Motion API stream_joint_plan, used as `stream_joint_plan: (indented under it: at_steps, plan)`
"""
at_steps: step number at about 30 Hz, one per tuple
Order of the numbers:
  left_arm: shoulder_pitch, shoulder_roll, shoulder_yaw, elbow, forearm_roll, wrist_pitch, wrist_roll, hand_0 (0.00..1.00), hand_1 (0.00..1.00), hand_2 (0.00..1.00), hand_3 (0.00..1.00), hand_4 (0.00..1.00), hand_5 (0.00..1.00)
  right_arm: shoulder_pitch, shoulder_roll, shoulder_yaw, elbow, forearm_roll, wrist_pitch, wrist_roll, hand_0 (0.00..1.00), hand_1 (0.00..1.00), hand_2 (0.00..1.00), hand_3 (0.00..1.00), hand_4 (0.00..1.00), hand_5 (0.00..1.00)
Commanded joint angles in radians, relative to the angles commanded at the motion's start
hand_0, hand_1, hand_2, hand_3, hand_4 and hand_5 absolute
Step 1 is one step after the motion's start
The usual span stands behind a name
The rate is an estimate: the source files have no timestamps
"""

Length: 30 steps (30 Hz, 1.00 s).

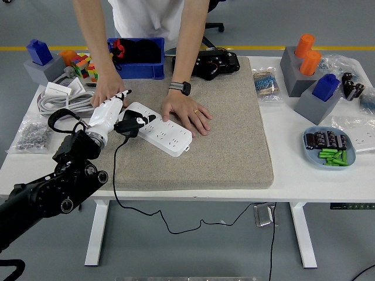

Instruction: Press the white button,pick up the black plug,place it near the board,insert it into the board

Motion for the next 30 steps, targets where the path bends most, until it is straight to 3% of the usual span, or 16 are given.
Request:
stream_joint_plan:
  at_steps: [5,9,10,15,16,21,25,30]
  plan:
    - [0.027,0.016,-0.031,-0.070,0.012,0.003,0.008,0.995,0.998,0.998,0.998,0.998,0.793,-0.002,0.000,0.000,0.000,-0.001,0.000,0.000,0.793,0.685,0.669,0.618,0.658,0.425]
    - [0.056,0.036,-0.050,-0.119,0.045,0.031,-0.011,0.995,0.998,0.998,0.998,0.998,0.793,-0.002,0.000,0.000,0.001,-0.001,0.000,0.000,0.793,0.685,0.669,0.618,0.658,0.425]
    - [0.065,0.042,-0.056,-0.127,0.053,0.045,-0.028,0.984,0.998,0.993,0.975,0.998,0.716,-0.002,0.001,0.000,0.001,-0.001,0.000,0.000,0.794,0.685,0.669,0.618,0.658,0.425]
    - [0.102,0.076,-0.069,-0.142,0.073,0.079,-0.148,0.984,0.998,0.993,0.975,0.998,0.716,-0.002,0.004,0.006,0.000,-0.003,0.000,0.000,0.794,0.685,0.669,0.618,0.658,0.425]
    - [0.108,0.084,-0.069,-0.142,0.082,0.080,-0.175,0.978,0.981,0.910,0.883,0.954,0.604,-0.002,0.004,0.007,-0.001,-0.003,0.000,0.000,0.793,0.685,0.669,0.618,0.658,0.425]
    - [0.146,0.121,-0.064,-0.139,0.086,0.074,-0.286,0.978,0.981,0.910,0.883,0.954,0.604,-0.002,0.004,0.012,0.000,-0.004,0.000,0.000,0.793,0.685,0.669,0.618,0.658,0.425]
    - [0.177,0.139,-0.063,-0.130,0.090,0.079,-0.319,0.976,0.975,0.895,0.860,0.937,0.592,-0.003,0.005,0.013,0.000,-0.005,0.000,0.000,0.792,0.685,0.669,0.618,0.658,0.425]
    - [0.202,0.148,-0.060,-0.116,0.098,0.079,-0.322,0.969,0.971,0.889,0.852,0.923,0.583,-0.004,0.006,0.013,0.000,-0.005,0.000,0.000,0.793,0.685,0.669,0.618,0.659,0.423]
